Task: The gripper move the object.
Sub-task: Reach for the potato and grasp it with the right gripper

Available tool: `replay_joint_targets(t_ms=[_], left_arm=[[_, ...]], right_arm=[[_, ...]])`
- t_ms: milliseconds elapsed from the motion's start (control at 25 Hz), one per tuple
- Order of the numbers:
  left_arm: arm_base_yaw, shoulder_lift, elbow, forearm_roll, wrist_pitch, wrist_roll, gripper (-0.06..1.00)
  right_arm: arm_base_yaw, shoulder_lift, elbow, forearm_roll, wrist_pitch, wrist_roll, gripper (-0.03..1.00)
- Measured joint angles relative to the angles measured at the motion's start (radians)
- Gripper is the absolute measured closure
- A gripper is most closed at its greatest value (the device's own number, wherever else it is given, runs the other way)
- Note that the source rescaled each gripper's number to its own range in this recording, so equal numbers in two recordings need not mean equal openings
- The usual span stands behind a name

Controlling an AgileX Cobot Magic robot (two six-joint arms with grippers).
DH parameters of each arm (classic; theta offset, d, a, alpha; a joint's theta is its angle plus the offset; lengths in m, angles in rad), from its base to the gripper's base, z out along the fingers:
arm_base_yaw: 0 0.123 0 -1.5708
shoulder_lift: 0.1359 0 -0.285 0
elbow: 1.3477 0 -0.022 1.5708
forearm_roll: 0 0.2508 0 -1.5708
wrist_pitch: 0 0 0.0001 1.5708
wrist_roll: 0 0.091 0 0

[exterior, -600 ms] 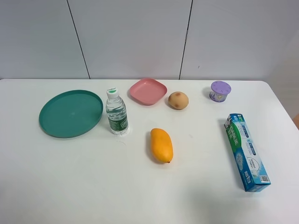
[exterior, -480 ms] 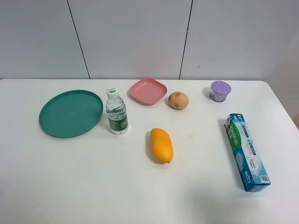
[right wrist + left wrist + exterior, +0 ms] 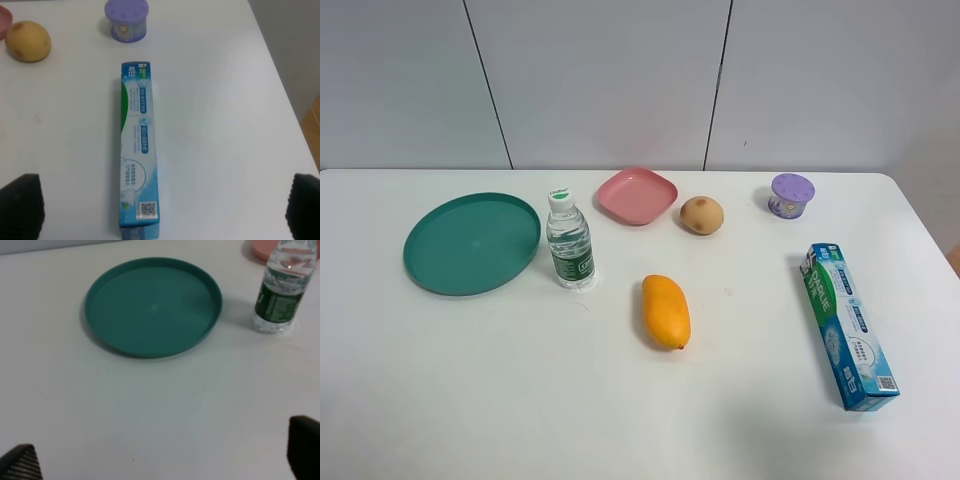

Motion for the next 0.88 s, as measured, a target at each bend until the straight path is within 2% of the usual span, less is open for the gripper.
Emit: replay_joint_targets(t_ms=[880], left_arm=[[0.0,0.0,0.0,0.0,0.0,0.0,-0.06]], right_arm=[[0.0,0.0,0.0,0.0,0.0,0.017,0.0]])
